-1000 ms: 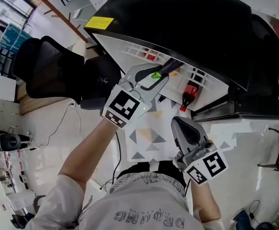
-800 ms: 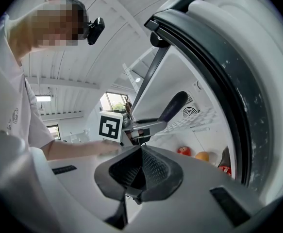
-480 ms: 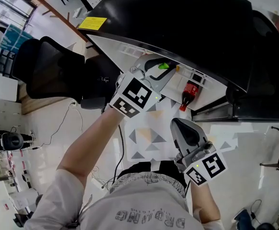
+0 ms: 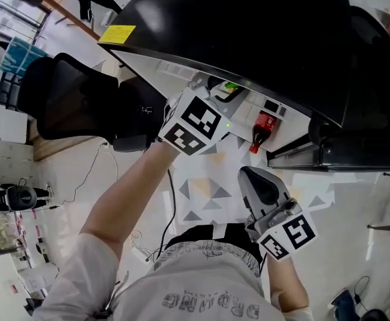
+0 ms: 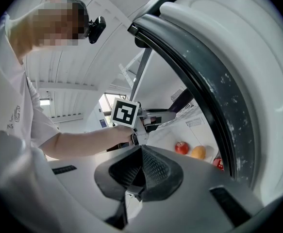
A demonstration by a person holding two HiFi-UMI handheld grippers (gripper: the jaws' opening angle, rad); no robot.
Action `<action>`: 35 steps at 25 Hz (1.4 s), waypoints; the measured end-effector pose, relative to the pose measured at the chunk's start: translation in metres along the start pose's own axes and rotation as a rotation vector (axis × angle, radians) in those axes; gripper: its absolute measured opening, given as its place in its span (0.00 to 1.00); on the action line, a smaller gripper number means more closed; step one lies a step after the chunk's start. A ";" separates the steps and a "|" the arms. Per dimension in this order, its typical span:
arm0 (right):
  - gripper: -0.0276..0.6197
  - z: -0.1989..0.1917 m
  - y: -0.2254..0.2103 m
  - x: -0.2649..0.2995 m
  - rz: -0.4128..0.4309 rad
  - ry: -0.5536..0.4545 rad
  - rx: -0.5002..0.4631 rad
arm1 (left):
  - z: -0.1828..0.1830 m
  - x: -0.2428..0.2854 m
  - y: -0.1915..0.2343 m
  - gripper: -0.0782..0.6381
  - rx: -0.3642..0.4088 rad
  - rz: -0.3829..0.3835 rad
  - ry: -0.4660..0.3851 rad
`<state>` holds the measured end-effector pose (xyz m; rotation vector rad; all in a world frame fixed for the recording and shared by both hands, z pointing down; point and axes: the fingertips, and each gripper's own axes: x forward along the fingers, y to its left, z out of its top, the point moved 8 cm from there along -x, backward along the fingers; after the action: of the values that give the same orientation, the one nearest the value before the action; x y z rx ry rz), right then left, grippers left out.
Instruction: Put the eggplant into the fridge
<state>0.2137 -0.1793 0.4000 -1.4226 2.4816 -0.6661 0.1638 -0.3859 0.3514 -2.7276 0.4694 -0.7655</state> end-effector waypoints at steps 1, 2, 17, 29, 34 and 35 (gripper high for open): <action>0.05 0.000 -0.001 0.000 0.000 0.000 0.001 | 0.000 0.002 0.000 0.28 -0.003 -0.002 0.006; 0.05 0.000 -0.001 -0.001 0.001 0.000 0.002 | 0.000 0.003 0.000 0.28 -0.006 -0.005 0.013; 0.05 -0.003 -0.005 -0.004 0.000 0.011 0.006 | -0.002 0.014 0.001 0.28 -0.038 -0.028 0.073; 0.05 -0.002 -0.004 -0.006 -0.001 0.006 0.002 | 0.000 0.015 0.001 0.28 -0.038 -0.030 0.087; 0.05 -0.001 -0.004 -0.007 -0.002 0.006 -0.002 | 0.000 0.016 0.001 0.28 -0.036 -0.030 0.087; 0.05 -0.001 -0.004 -0.007 -0.003 0.006 -0.003 | 0.000 0.016 0.001 0.28 -0.035 -0.030 0.088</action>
<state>0.2199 -0.1751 0.4024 -1.4270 2.4864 -0.6680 0.1760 -0.3931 0.3580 -2.7479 0.4653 -0.8959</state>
